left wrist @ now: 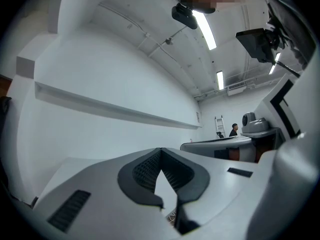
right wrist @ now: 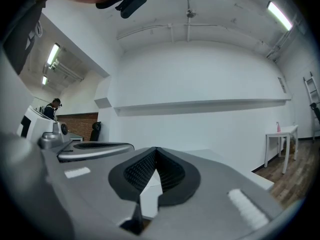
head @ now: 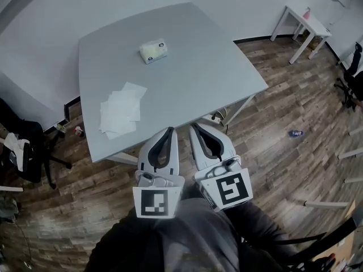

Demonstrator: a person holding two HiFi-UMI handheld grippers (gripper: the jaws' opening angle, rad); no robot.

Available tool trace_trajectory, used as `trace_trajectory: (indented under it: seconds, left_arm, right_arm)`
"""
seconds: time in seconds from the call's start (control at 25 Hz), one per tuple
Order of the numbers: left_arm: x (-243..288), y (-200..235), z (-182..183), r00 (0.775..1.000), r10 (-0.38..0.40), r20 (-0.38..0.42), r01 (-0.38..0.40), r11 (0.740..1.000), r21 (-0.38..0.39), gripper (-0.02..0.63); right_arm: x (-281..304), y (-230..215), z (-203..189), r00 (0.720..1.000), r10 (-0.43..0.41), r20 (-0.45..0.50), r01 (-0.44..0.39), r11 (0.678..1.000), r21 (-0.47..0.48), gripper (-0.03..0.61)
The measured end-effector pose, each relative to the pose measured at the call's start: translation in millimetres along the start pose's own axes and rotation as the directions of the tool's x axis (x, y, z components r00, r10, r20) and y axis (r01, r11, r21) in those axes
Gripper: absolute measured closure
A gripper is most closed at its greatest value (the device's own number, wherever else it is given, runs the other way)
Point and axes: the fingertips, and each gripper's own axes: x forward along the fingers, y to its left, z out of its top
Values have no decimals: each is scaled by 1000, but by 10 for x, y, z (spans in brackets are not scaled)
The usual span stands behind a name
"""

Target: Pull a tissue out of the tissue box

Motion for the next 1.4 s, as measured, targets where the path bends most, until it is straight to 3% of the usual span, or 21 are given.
trace_trajectory:
  seconds: [0.36, 0.88, 1.4]
  left_arm:
    - [745, 130, -167, 999, 22, -41, -22, 1000, 19, 612]
    - [2246, 373, -278, 987, 151, -57, -150, 988, 35, 612]
    - [2694, 812, -167, 949, 315, -29, -314, 949, 41, 612]
  right_arm:
    - [521, -588, -61, 1000, 24, 4, -24, 1000, 16, 577]
    - [1451, -1658, -230, 986, 168, -19, -167, 984, 62, 577]
    - [2151, -1882, -156, 948, 316, -38, -314, 948, 47, 577]
